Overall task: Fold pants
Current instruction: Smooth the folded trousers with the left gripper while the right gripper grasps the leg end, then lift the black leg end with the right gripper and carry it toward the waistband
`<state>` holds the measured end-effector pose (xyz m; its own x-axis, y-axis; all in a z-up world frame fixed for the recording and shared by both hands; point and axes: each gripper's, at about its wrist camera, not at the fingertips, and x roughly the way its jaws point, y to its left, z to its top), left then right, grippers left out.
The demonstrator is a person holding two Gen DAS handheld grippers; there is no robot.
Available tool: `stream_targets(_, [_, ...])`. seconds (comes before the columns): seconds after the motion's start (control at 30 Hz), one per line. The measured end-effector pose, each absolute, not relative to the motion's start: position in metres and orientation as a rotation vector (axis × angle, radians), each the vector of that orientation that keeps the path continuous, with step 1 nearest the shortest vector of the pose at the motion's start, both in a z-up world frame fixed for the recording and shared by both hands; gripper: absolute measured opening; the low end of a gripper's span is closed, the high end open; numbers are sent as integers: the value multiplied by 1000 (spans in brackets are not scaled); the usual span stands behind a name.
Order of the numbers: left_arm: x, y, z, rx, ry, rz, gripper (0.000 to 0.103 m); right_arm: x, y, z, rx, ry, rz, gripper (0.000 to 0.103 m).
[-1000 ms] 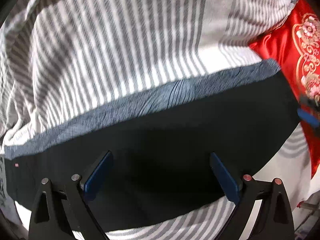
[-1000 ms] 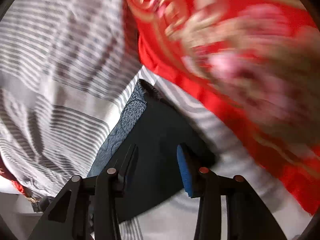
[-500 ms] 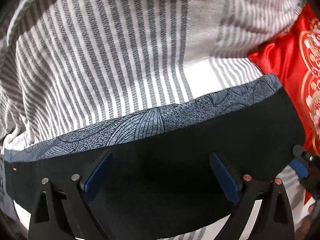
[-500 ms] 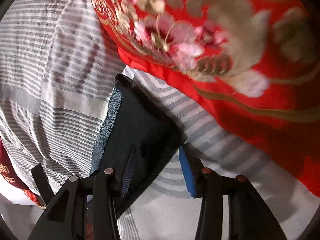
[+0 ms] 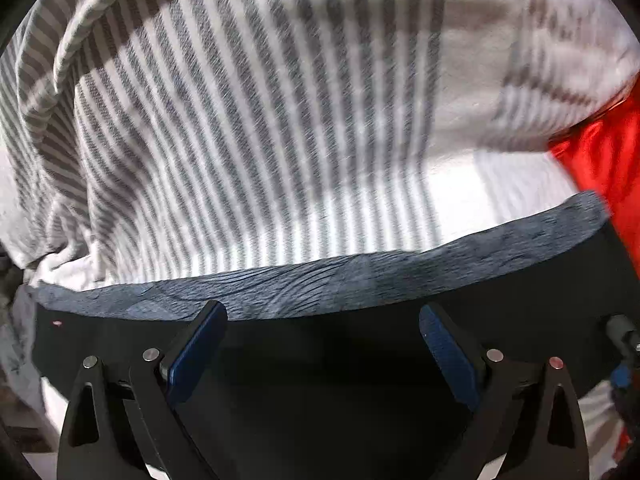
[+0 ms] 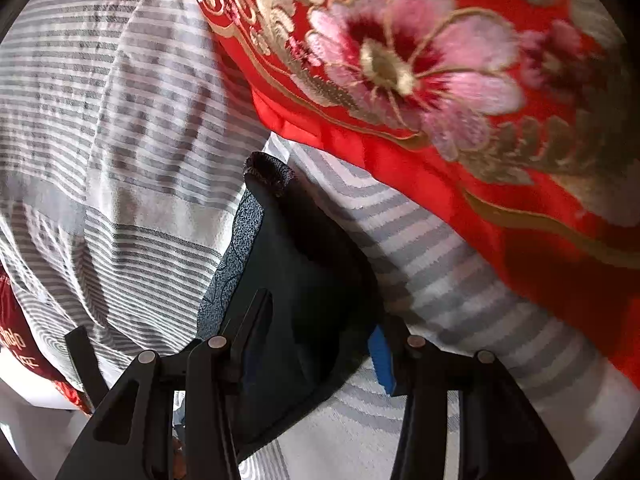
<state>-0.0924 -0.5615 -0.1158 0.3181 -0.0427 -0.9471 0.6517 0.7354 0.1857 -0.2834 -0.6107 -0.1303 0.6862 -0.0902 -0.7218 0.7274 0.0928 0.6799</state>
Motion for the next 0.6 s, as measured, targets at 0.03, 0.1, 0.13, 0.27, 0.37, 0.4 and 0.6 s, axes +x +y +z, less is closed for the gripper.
stream_targets(0.03, [-90, -559, -119, 635, 1161, -462, 98, -282, -611, -130, 1351, 595, -661, 50])
stream_targets(0.1, [-84, -551, -129, 634, 1154, -412, 98, -280, -611, -130, 1344, 606, -662, 50])
stream_targets(0.13, [-79, -549, -137, 631, 1169, -393, 98, -278, -612, -130, 1338, 613, -665, 50])
stream_targets(0.27, [-71, -539, -151, 560, 1174, -401, 103, -270, -615, -131, 1322, 646, -669, 37])
stream_targets(0.37, [-71, -540, -151, 550, 1175, -420, 103, -263, -618, -131, 1336, 670, -630, 18])
stream_targets(0.4, [-70, -539, -151, 545, 1182, -425, 103, -262, -618, -129, 1337, 664, -620, 17])
stream_targets(0.6, [-67, -537, -151, 529, 1190, -436, 103, -258, -611, -96, 1324, 583, -505, 16])
